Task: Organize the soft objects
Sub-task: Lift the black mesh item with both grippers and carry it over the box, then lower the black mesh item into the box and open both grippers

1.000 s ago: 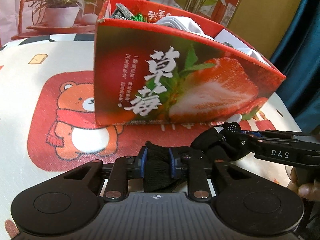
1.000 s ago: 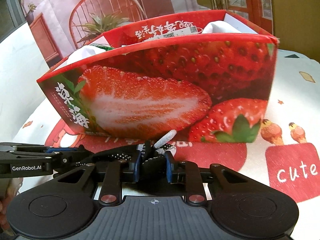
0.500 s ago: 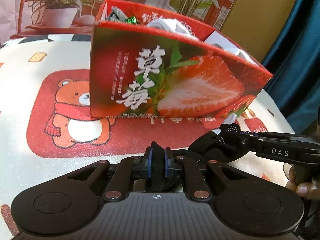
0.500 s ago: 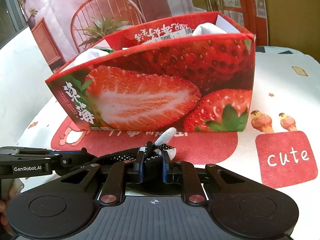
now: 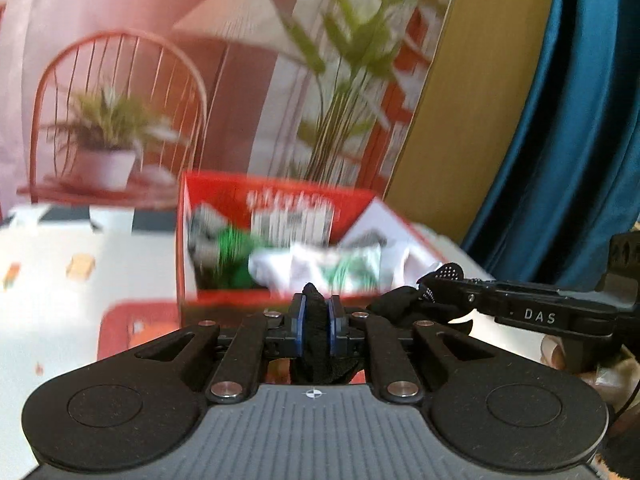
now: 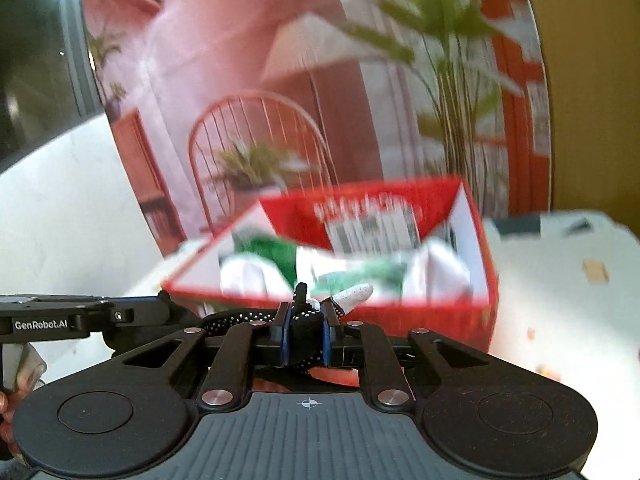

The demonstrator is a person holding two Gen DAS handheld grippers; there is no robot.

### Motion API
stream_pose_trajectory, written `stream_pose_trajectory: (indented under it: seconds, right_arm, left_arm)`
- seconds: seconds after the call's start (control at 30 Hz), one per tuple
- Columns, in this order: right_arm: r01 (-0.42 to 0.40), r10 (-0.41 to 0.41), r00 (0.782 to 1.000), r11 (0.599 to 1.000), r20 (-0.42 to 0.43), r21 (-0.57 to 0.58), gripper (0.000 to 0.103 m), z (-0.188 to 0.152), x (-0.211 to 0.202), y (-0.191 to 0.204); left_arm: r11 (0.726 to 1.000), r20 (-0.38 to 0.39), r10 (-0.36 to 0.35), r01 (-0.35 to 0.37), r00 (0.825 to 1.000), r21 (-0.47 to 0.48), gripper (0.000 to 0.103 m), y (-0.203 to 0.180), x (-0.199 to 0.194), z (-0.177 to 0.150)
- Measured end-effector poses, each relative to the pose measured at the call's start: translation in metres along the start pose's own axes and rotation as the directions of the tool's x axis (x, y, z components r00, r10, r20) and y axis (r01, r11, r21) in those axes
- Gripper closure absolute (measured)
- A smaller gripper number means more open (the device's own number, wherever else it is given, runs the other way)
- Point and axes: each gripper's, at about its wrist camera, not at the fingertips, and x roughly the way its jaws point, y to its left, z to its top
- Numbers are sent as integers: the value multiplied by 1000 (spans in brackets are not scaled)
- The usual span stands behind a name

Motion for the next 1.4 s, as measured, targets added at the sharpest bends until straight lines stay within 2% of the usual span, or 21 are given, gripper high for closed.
stream_pose_trajectory:
  seconds: [0.27,0.47,0.67,0.87,1.17,1.4]
  right_arm:
    - [27,-23,996,999,87,-41,90,55,13,-6]
    - [90,-82,991,994,109,-69,90,78,42,-14]
    - [152,-149,988,985,37,-84,90,75,87,-25]
    - [168,-180,977,980,-114,-111,90,57,123,-29]
    - [160,-191,954,976,-231,-149,90,44,147,-29]
    - [157,-189,947,978,-260,-139,89,40,149,-33]
  left_arm:
    - [1000,80,13,-13,997,11,91,-8,22,47]
    - [997,71,57,-61,996,46,91,-5,54,63]
    - [992,-40,102,-98,994,83,91,7,100,62]
    - [981,-151,143,-119,978,154,91,12,127,53]
    - [974,-211,156,-115,965,195,91,14,138,52]
    - [976,-210,155,-117,965,185,89,12,136,51]
